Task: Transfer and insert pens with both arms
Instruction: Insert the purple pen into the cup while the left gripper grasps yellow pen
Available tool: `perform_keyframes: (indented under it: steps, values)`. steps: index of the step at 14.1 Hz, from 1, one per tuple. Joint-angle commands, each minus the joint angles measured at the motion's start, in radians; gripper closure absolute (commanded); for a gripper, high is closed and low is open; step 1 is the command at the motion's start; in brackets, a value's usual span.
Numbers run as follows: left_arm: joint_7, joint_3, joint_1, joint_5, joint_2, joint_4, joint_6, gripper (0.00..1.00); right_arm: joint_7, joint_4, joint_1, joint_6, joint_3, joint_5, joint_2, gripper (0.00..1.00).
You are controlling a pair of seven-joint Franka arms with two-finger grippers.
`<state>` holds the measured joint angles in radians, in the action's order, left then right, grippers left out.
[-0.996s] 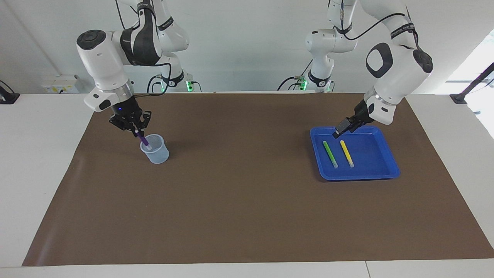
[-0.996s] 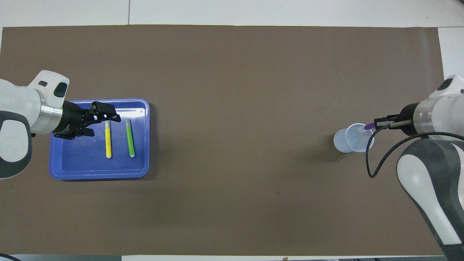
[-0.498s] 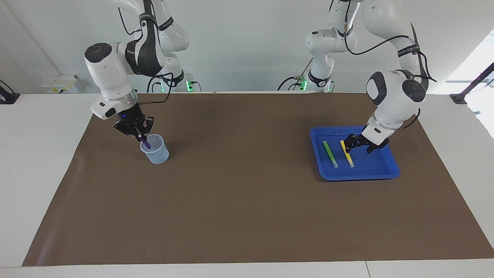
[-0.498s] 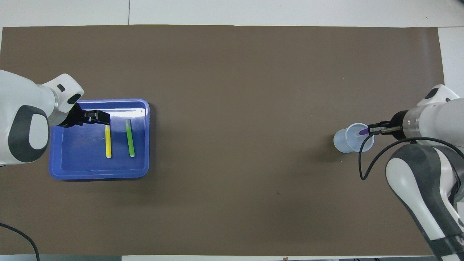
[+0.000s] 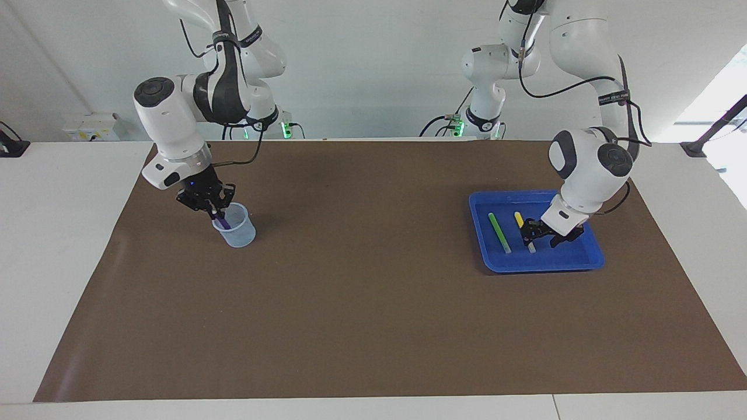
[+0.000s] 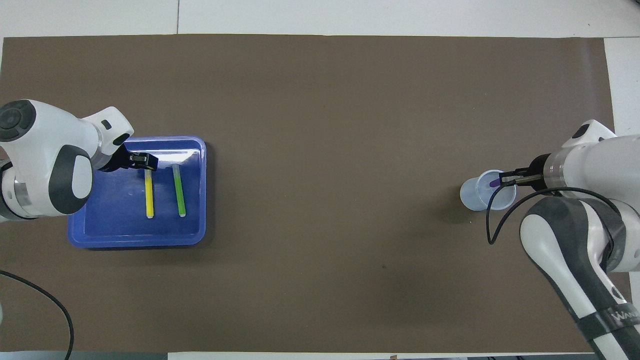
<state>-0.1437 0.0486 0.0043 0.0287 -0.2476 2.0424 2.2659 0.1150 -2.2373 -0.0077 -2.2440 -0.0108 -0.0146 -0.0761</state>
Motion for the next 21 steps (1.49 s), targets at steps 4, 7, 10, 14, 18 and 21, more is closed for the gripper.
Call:
perform_keyframes:
  steps: [4,7,10,14,18,21]
  values:
    - [-0.008,0.007,0.009,-0.019,0.013,0.044,0.029,0.37,0.020,-0.018,-0.024,-0.028,0.008,0.013,0.002,1.00]
    - [-0.005,0.007,0.009,-0.019,0.011,0.051,0.029,0.47,0.018,-0.021,-0.026,-0.039,0.008,0.013,0.018,1.00]
    - [-0.005,0.007,0.011,-0.019,0.011,0.051,0.029,0.72,0.015,-0.022,-0.026,-0.052,0.008,0.013,0.021,1.00]
    - [-0.005,0.007,0.014,-0.018,0.011,0.050,0.026,1.00,0.017,-0.021,-0.026,-0.055,0.008,0.013,0.022,0.77]
    - [-0.004,0.005,0.016,-0.018,0.011,0.035,0.008,1.00,0.011,-0.004,-0.029,-0.052,0.008,0.013,0.030,0.28]
    - [0.000,0.005,0.034,-0.016,0.008,-0.037,-0.089,1.00,-0.009,0.056,-0.026,-0.025,0.009,0.010,0.027,0.16]
